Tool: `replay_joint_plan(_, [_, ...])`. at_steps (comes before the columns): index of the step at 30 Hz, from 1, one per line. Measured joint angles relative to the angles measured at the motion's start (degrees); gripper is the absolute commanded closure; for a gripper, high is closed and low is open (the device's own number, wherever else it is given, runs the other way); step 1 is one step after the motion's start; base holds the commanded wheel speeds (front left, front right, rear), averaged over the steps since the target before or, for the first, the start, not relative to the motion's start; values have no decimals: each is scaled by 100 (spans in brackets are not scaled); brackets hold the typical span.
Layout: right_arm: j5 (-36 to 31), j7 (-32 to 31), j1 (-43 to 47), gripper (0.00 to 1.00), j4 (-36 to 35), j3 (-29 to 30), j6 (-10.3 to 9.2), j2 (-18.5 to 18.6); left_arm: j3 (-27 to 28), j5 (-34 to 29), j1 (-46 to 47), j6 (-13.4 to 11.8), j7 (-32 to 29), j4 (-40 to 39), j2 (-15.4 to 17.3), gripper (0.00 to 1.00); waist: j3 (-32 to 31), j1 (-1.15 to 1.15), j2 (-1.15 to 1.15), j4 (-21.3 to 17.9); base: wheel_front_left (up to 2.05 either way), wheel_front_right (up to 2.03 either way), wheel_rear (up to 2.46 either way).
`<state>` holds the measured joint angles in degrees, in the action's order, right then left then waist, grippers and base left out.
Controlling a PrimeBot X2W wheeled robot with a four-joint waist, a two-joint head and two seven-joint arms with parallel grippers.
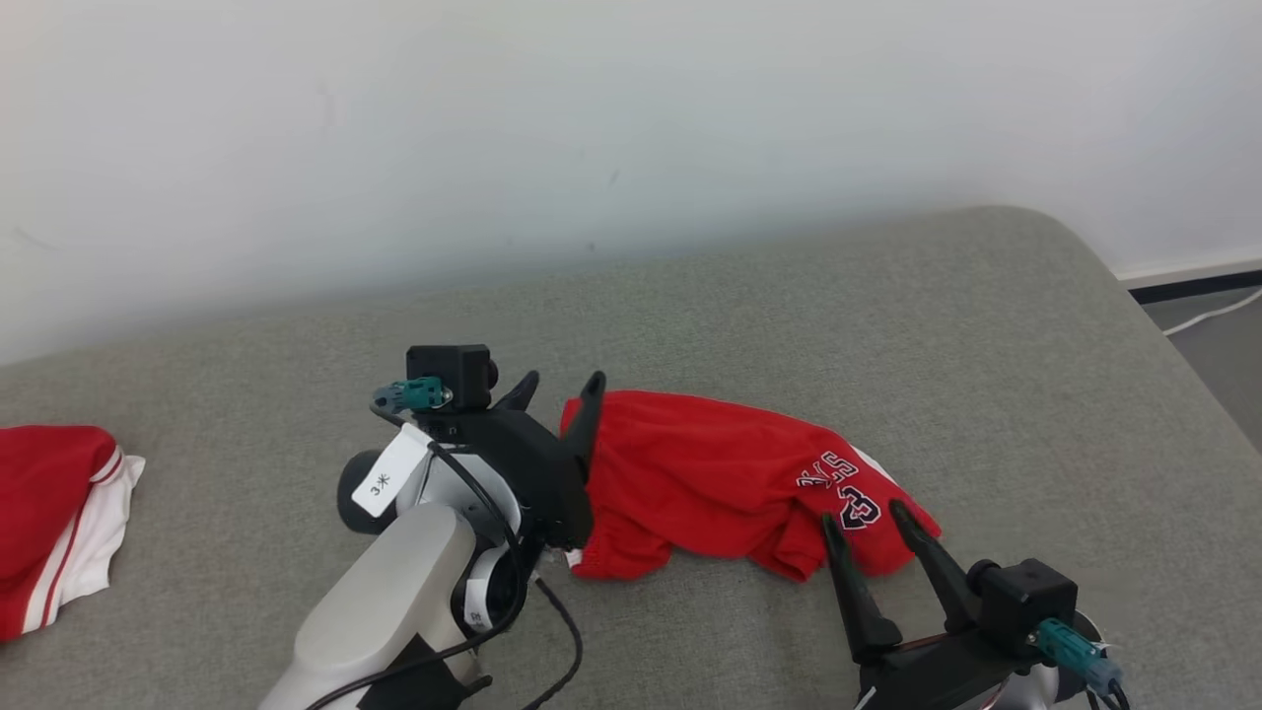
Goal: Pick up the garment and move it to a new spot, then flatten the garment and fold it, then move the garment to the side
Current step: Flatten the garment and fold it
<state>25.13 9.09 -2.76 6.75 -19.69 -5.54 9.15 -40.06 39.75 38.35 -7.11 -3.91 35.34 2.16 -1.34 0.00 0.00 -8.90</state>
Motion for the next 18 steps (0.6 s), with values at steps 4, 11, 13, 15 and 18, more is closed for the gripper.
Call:
replay_joint_plan(4, [0,-9,-31,0,7,-144,9,-70,53,-49,1,0,-1,237,119,0,-36,-1,0,39,0,0,0])
replay_joint_plan(11, [-2,-54,-42,0,33,-260,26,-118,98,-190,-34,0,-52,628,255,0,-5,0,0,-224,0,0,0])
replay_joint_plan(13, [-2,-59,-43,0,34,-282,36,-118,132,-191,-34,0,-62,735,277,0,15,0,0,-333,0,0,0])
replay_joint_plan(15, [-3,-70,-43,0,35,-301,51,-118,198,-192,-34,0,-68,860,318,0,39,0,0,-450,0,0,0])
replay_joint_plan(18, [-4,-103,-46,0,36,-327,56,-116,281,-194,-35,0,-74,978,354,0,65,0,0,-573,0,0,0])
